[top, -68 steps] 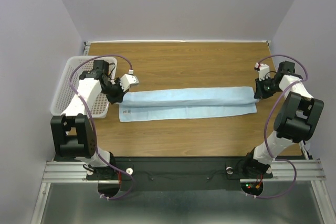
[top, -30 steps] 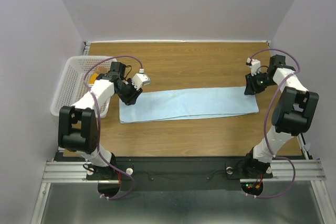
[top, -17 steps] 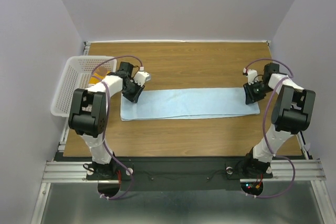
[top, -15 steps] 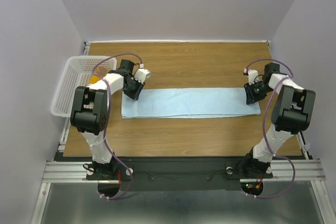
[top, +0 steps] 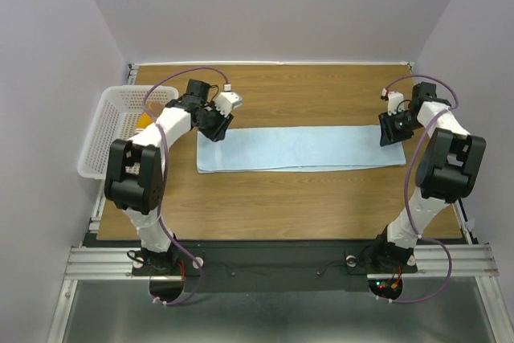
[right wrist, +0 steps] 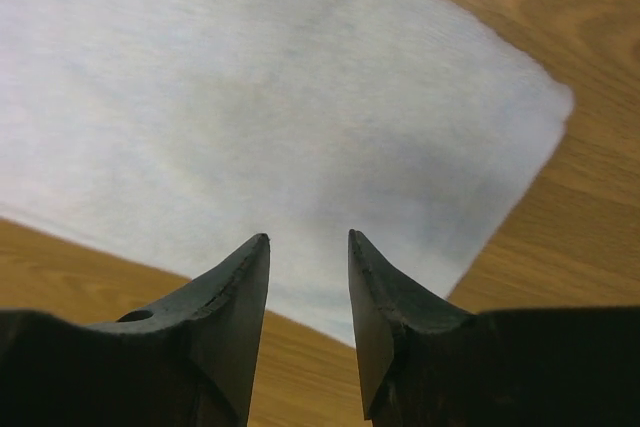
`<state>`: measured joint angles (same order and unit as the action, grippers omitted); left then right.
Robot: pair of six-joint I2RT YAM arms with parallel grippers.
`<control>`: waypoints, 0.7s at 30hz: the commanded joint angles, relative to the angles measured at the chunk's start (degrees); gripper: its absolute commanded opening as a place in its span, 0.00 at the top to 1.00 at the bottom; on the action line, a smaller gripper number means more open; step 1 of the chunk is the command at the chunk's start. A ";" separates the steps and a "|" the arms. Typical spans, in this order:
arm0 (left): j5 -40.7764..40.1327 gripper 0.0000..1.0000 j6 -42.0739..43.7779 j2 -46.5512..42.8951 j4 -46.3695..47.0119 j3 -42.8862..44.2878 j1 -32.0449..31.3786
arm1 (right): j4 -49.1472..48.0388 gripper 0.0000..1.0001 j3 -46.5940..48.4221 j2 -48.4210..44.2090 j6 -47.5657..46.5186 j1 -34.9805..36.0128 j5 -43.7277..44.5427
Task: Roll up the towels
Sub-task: Fold the towel
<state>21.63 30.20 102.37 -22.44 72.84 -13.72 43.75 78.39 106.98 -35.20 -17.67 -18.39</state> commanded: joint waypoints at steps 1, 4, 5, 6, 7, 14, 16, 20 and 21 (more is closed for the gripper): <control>7.11 0.57 9.79 -9.72 0.11 -0.24 -7.79 | 4.33 0.57 3.00 -4.50 4.42 2.11 -10.07; 5.36 0.63 10.85 -7.72 0.90 1.42 -14.99 | 4.33 0.59 3.78 -2.14 7.06 2.11 -11.58; 4.83 0.65 10.85 -6.66 0.82 3.17 -17.03 | 4.24 0.60 3.96 -0.65 7.60 2.11 -11.23; 4.31 0.66 10.85 -5.61 0.73 4.14 -18.79 | 4.24 0.60 4.05 0.06 7.95 2.11 -11.31; 3.00 0.70 10.94 -3.42 0.81 5.02 -20.46 | 4.24 0.61 3.88 0.42 8.30 2.11 -11.40; -3.25 0.69 11.63 6.78 1.52 15.04 -34.08 | 2.66 0.62 -0.25 -1.60 11.12 2.20 -9.92; -5.62 0.67 12.25 9.50 1.78 16.63 -35.59 | 2.05 0.61 -0.95 -1.95 11.82 2.12 -8.42; -8.53 0.63 13.92 12.85 2.13 19.44 -38.66 | 0.90 0.61 -2.63 -1.77 12.52 2.20 -7.10; -8.97 0.63 14.71 13.47 2.05 20.23 -39.19 | 0.81 0.61 -2.98 -1.60 12.52 2.20 -7.01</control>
<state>16.43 42.09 115.77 -20.84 88.60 -51.51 46.04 76.07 107.26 -23.94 -15.29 -26.68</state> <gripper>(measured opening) 0.362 0.385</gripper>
